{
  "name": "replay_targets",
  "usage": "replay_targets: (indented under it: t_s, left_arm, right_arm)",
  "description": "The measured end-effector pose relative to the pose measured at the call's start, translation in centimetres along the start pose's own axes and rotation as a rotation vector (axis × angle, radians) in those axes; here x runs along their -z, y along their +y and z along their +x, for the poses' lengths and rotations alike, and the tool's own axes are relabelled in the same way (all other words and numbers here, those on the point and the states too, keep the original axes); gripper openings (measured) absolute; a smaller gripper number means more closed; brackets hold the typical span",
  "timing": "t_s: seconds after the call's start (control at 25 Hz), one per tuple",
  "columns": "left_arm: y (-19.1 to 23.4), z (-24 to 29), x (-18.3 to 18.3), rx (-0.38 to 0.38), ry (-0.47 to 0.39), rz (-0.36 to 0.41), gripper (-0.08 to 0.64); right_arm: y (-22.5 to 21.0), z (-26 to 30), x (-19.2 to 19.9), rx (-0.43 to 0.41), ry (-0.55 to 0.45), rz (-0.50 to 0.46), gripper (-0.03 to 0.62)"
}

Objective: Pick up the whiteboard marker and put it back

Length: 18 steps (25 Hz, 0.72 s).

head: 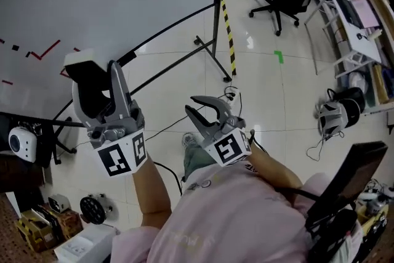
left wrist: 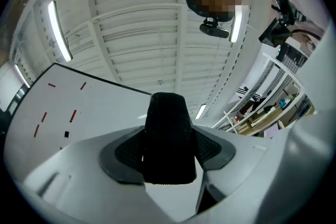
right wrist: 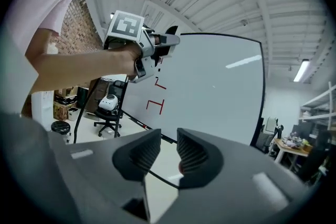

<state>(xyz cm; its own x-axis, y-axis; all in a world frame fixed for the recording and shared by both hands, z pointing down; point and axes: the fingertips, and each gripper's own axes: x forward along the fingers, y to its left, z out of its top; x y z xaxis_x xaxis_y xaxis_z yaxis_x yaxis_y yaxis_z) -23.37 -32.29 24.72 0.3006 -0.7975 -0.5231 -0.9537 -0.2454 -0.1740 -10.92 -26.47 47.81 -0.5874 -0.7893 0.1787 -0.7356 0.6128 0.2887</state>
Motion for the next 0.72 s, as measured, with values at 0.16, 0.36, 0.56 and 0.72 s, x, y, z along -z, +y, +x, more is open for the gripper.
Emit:
replay_targets:
  t_s: [0.16, 0.36, 0.56, 0.72]
  left_arm:
    - [-9.6, -6.4, -1.0, -0.068, 0.054, -0.071, 0.268]
    - [-21.6, -14.7, -6.6, -0.148, 0.041, -0.133, 0.267]
    - [-29.4, -19.2, -12.2, -0.167, 0.087, -0.17, 0.268]
    - [-31.2, -22.1, -15.2, -0.177, 0.09, -0.197, 0.268]
  right_arm:
    - [-0.4, -10.5, 4.1, -0.027, -0.059, 0.014, 0.096]
    - [0.1, -25.7, 9.2, -0.071, -0.047, 0.04, 0.095]
    - [-0.1, -35.8, 9.3, -0.097, -0.027, 0.087, 0.095]
    - [-1.0, -39.6, 7.3, -0.069, -0.04, 0.044, 0.095]
